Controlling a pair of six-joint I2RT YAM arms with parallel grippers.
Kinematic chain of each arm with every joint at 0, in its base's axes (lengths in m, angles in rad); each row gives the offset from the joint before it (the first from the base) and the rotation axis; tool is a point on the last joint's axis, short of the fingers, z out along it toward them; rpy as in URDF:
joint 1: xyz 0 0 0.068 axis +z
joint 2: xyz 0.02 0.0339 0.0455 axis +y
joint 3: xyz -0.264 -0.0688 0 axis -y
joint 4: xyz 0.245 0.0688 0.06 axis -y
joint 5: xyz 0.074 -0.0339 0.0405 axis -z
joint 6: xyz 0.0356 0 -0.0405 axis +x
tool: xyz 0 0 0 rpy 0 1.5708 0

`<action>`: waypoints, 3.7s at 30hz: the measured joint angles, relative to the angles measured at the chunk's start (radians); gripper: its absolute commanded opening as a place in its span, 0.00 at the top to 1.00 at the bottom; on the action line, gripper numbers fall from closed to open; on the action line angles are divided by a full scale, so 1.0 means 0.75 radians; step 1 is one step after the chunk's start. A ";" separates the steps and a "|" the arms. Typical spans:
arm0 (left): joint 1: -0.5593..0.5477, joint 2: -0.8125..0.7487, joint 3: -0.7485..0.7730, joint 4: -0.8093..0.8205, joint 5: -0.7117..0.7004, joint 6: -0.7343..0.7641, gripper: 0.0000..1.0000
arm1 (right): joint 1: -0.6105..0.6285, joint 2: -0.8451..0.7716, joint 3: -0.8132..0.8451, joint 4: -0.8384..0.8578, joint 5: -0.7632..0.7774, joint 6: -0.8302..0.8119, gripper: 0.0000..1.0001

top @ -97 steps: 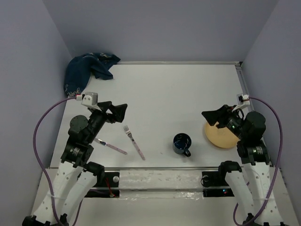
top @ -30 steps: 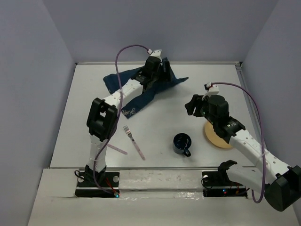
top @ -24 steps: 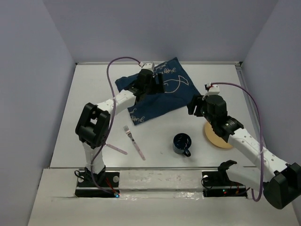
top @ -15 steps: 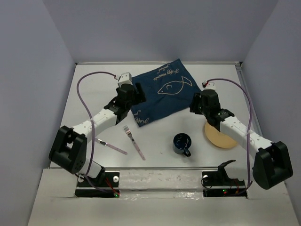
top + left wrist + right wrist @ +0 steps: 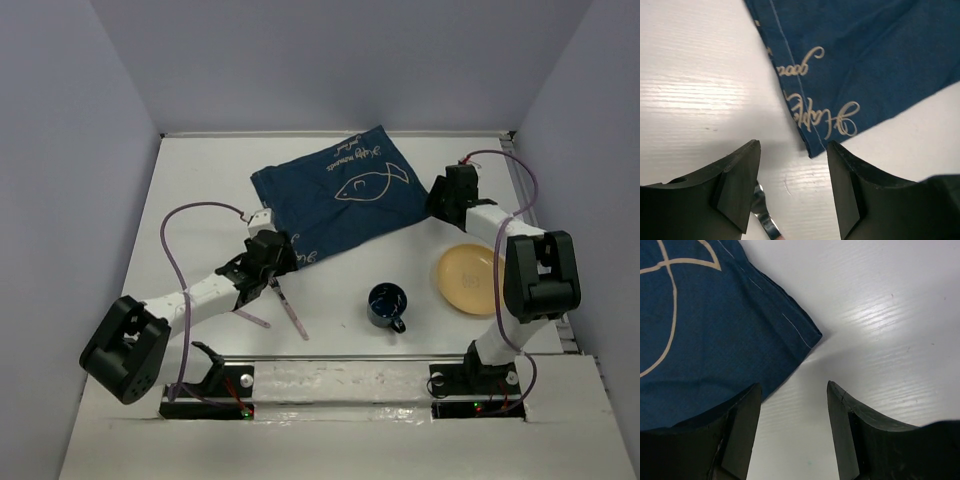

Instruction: Set the dinner table for one person

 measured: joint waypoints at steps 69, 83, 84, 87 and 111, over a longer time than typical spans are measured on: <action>-0.189 0.312 0.001 0.247 -0.216 -0.130 0.65 | -0.157 0.235 -0.011 0.259 -0.386 0.140 0.79; -0.185 0.296 0.003 0.292 -0.266 -0.048 1.00 | -0.157 0.088 -0.121 0.273 -0.393 0.151 1.00; -0.179 0.272 0.009 0.280 -0.265 -0.039 1.00 | -0.157 0.070 -0.127 0.274 -0.398 0.150 1.00; -0.154 0.172 0.050 0.256 -0.260 -0.013 1.00 | -0.157 -0.051 -0.176 0.279 -0.417 0.152 1.00; -0.014 -0.132 0.044 0.286 -0.122 0.001 1.00 | -0.058 0.053 -0.197 0.254 -0.394 0.156 0.50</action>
